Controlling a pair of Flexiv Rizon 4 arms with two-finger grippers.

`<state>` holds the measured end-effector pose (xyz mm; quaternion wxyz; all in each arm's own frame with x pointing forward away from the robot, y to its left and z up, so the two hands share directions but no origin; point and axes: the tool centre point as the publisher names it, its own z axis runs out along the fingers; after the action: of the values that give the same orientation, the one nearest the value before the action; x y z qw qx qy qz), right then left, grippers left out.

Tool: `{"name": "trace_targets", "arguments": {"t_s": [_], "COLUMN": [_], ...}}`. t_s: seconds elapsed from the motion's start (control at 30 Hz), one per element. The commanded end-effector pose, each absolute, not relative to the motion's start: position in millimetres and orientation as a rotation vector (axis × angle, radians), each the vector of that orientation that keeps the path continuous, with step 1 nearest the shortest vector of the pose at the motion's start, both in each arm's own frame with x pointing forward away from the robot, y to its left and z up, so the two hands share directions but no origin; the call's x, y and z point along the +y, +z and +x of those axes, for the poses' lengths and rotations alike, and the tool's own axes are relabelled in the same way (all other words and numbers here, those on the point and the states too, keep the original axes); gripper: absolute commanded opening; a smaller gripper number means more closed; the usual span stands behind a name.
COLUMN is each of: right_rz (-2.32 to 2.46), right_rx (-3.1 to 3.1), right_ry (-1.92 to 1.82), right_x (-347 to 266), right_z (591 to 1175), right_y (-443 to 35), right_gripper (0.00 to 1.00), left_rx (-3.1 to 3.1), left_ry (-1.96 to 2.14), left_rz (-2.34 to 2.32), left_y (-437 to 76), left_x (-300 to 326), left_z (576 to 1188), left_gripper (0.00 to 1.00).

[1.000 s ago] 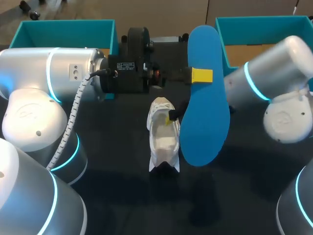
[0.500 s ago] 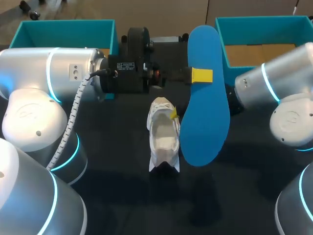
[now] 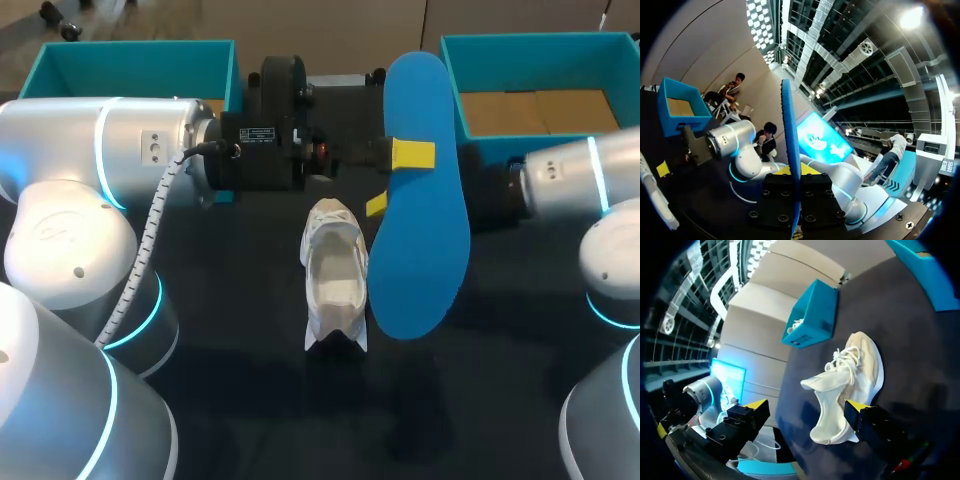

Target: Take the shoe out of the shoebox, open the shoe tongue, remove and reinsert the insole, then place the shoe into the shoebox

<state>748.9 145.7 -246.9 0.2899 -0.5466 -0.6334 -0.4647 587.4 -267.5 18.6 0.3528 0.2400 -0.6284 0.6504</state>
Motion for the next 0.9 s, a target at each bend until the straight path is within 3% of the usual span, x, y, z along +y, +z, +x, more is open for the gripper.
{"name": "trace_targets", "arguments": {"t_s": [0.03,0.6,0.9], "right_rz": [-1.393,-1.291,-1.285], "right_rx": [-1.644,-1.488,-1.438], "right_ry": [-1.227,-1.209,-1.235], "right_x": [136.1,124.0,123.4], "right_z": [747.4,748.2,750.4], "right_y": [-235.7,-184.6,-181.1], "right_gripper": [1.00,1.00,1.00], "left_rx": [-1.625,-1.625,-1.625], "left_ry": [1.684,1.684,1.684], "left_rz": [0.625,0.625,0.625], "left_y": [17.5,17.5,17.5], "left_x": [-268.9,-268.9,-268.9], "left_z": [585.8,585.8,585.8], "left_gripper": [0.00,0.00,0.00]}}
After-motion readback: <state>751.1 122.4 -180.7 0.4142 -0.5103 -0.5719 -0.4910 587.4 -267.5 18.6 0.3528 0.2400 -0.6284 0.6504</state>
